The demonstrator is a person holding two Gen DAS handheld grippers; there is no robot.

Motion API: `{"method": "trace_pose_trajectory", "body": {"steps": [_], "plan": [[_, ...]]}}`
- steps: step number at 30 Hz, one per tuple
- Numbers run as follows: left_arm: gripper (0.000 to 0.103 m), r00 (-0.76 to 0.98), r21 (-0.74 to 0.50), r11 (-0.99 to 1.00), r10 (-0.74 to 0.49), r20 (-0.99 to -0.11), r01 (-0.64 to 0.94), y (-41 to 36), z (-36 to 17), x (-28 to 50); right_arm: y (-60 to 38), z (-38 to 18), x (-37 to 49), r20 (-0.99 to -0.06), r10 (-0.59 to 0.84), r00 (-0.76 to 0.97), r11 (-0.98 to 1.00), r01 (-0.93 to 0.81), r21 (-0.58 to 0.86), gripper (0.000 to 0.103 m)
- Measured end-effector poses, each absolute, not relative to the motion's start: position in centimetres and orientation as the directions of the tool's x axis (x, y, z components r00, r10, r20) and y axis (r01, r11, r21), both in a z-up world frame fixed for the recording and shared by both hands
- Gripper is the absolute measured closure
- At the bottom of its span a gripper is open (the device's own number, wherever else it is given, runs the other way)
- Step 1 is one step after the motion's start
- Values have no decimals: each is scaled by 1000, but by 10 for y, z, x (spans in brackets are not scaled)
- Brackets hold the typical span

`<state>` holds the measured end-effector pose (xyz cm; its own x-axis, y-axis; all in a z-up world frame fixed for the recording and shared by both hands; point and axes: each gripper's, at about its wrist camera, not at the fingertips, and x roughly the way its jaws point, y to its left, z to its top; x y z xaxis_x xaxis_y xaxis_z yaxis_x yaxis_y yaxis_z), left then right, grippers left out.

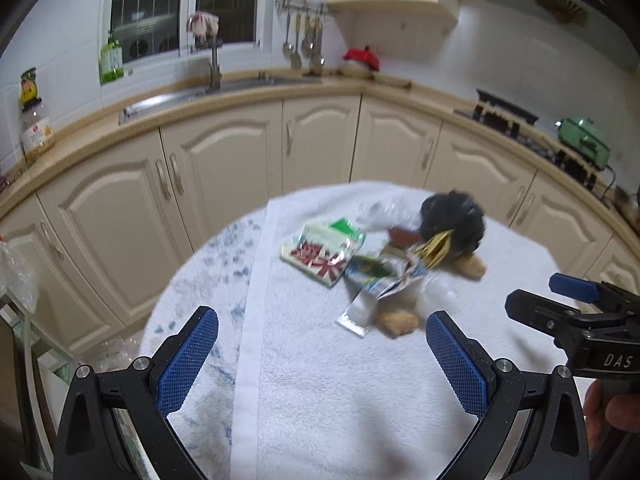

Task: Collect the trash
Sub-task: 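Grasp the clear plastic bag with the right tool while the left tool grasps the white plastic tray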

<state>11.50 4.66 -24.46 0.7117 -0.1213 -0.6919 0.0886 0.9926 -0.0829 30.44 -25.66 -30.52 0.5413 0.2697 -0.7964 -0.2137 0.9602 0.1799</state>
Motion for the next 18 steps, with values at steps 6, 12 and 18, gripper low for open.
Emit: {"method": "trace_pose_trajectory", "body": {"steps": [6, 12, 18], "plan": [[1, 670, -83, 993, -117, -733, 82, 46, -267, 174, -242, -335, 331, -826, 302, 476, 950, -224, 218, 0], [1, 646, -67, 993, -115, -755, 98, 37, -285, 221, -219, -362, 355, -853, 315, 416, 940, -263, 218, 19], [1, 627, -24, 991, -101, -773, 130, 21, -302, 247, -212, -376, 357, -857, 316, 407, 932, -300, 201, 61]]}}
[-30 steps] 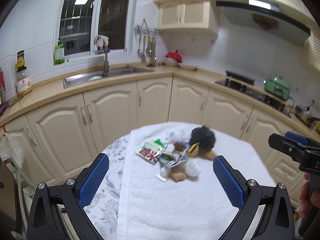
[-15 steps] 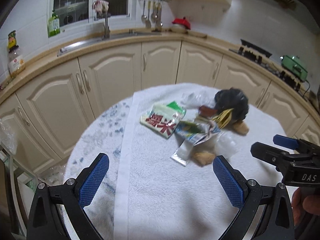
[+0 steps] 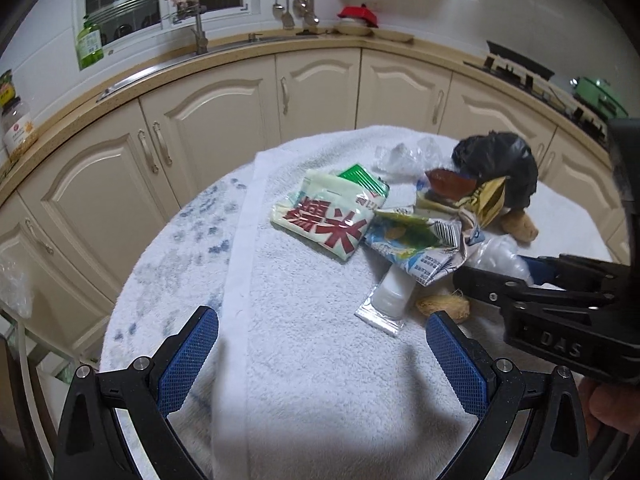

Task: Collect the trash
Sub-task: 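Grasp the clear plastic bag with the right tool while the left tool grasps the white plastic tray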

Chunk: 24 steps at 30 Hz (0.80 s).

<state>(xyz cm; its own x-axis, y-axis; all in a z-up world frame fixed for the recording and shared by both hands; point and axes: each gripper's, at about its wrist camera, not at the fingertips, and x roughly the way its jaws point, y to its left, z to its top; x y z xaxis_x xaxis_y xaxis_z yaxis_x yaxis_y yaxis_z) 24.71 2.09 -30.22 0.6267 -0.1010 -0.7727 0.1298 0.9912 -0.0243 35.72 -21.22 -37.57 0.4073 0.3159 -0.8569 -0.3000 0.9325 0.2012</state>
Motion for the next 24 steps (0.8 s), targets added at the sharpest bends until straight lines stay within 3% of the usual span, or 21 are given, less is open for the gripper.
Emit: {"method": "trace_pose_trajectory", "body": {"steps": [9, 11, 13, 15, 16, 18, 19, 24], "plan": [[3, 631, 12, 988, -90, -771, 155, 5, -323, 270, -252, -363, 344, -850, 307, 429, 946, -234, 223, 61], [11, 632, 5, 987, -98, -769, 160, 4, -326, 271, -259, -359, 340, -846, 306, 436, 948, -224, 228, 61], [35, 602, -29, 981, -140, -786, 190, -1, -334, 273, -263, -356, 338, -844, 305, 441, 949, -216, 230, 61], [40, 609, -22, 977, -148, -779, 210, -6, -338, 274, -267, -352, 334, -840, 307, 448, 949, -209, 236, 61], [51, 611, -26, 973, -163, -775, 227, -9, -339, 267, -269, -351, 333, -839, 306, 451, 950, -207, 236, 61], [64, 600, -47, 974, -176, -781, 224, -6, -338, 264, -273, -348, 329, -835, 307, 456, 950, -201, 240, 61], [78, 595, -61, 971, -191, -780, 232, -6, -339, 265, -275, -347, 329, -835, 307, 457, 950, -199, 240, 61], [80, 580, -133, 968, -235, -780, 214, 4, -339, 254, -281, -343, 317, -829, 312, 463, 949, -191, 251, 61]]}}
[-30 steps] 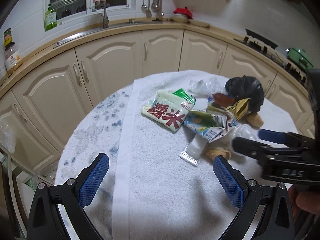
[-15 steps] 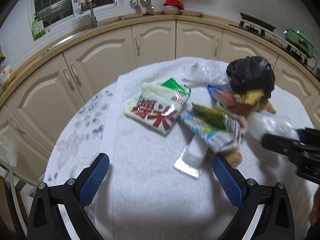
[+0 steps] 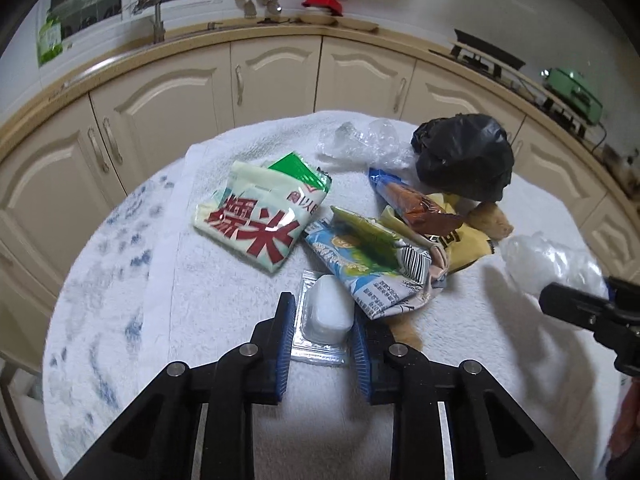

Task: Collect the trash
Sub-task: 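Grasp the clear plastic bag with the right tool while the left tool grasps the white plastic tray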

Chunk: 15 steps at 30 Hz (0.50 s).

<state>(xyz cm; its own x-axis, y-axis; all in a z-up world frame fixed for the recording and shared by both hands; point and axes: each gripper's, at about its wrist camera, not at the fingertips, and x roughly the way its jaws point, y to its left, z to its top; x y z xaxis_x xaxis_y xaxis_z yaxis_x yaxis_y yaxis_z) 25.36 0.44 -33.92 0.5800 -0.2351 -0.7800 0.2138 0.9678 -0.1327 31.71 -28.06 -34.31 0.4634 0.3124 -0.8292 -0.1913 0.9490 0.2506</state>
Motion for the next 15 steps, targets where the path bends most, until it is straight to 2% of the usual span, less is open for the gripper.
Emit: {"method": "trace_pose_trajectory", "body": {"steps": [5, 15], "plan": [[80, 603, -157, 973, -227, -765, 167, 22, -330, 231, -289, -335, 301, -820, 314, 478, 949, -186, 255, 61], [80, 715, -118, 984, -180, -675, 136, 40, -280, 166, -300, -301, 271, -778, 315, 544, 949, -195, 248, 61]]}}
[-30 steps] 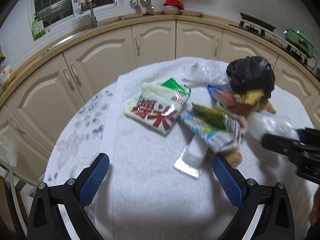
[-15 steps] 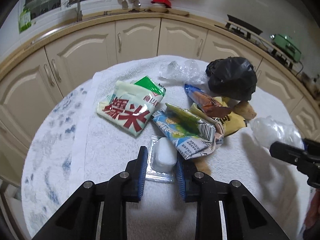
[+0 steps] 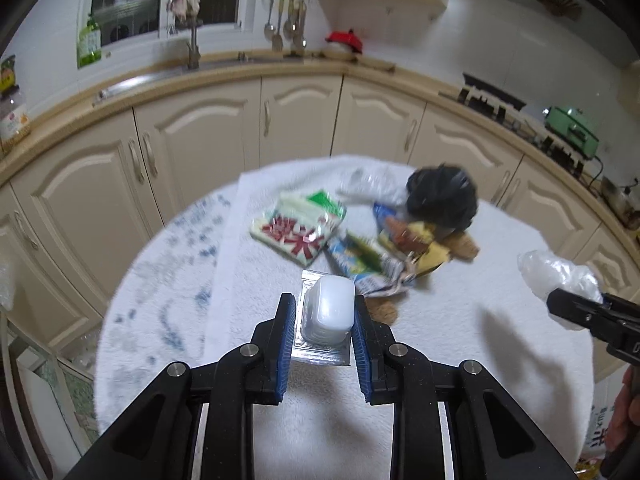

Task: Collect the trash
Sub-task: 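Grasp the clear plastic bag with the right tool while the left tool grasps the white plastic tray, then carry both items to the blue bin and open both tools to drop them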

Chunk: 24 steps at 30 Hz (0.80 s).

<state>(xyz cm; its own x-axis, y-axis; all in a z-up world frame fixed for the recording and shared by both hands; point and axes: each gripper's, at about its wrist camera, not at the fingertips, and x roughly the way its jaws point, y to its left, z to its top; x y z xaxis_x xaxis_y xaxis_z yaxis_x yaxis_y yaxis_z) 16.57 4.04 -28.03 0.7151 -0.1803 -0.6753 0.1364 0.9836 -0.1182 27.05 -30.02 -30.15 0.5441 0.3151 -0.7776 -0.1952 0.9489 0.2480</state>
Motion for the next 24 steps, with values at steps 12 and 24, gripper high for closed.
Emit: {"method": "trace_pose_trajectory", "body": {"steps": [12, 24], "plan": [[80, 827, -107, 971, -236, -510, 212, 22, -193, 63, -322, -246, 230, -690, 316, 651, 949, -210, 237, 61], [80, 832, -110, 928, -370, -413, 357, -35, -169, -5, -370, -195, 185, -598, 258, 758, 964, -162, 211, 61]]}}
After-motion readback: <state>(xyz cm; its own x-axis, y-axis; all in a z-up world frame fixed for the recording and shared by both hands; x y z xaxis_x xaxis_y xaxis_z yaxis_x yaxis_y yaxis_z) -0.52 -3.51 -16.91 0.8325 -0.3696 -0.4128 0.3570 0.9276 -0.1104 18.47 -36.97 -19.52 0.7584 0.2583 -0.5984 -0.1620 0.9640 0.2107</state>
